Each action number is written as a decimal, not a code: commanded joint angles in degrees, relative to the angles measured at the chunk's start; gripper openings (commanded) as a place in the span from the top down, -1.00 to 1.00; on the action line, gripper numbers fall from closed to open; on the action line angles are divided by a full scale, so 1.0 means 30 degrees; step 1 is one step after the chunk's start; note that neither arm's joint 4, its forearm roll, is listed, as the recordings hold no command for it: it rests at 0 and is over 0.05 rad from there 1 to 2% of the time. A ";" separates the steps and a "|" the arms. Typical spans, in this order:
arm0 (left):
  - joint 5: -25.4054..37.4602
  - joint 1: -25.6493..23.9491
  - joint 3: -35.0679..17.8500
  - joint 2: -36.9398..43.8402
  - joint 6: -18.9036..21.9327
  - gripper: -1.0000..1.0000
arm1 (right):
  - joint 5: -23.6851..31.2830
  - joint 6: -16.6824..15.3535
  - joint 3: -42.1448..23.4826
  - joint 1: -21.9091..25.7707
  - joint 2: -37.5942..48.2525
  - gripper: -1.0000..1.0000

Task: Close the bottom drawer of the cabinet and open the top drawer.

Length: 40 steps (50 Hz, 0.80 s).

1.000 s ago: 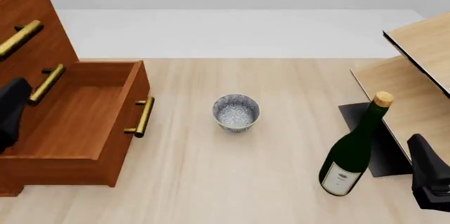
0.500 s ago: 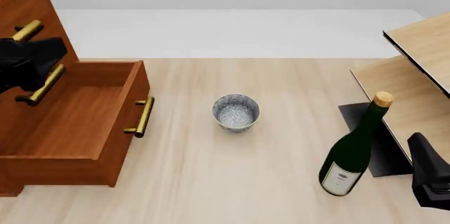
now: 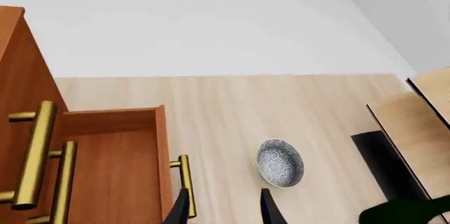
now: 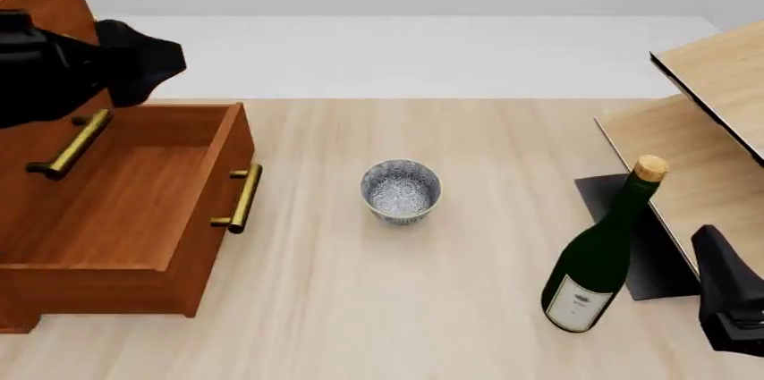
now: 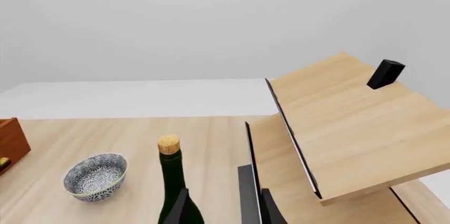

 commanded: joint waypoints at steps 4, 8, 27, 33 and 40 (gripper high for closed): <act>0.0131 -0.1561 -0.0307 0.1890 -0.2312 -1.00 | 0.0213 0.0002 -0.0006 0.0072 -0.0220 -1.00; 0.0014 -0.1898 0.0026 0.2243 -0.3132 -1.00 | 0.0076 0.0041 0.0001 0.0013 -0.0056 -1.00; 0.0200 -0.2500 0.1067 0.4534 -0.3601 -1.00 | 0.0204 0.0082 -0.0008 0.0183 -0.0136 -1.00; 0.0133 -0.2381 0.1510 0.5116 -0.3328 -1.00 | 0.0180 0.0075 -0.0006 0.0188 -0.0107 -1.00; -0.0091 -0.2208 0.2018 0.5602 -0.2709 -1.00 | 0.0171 0.0100 -0.0009 0.0190 -0.0082 -1.00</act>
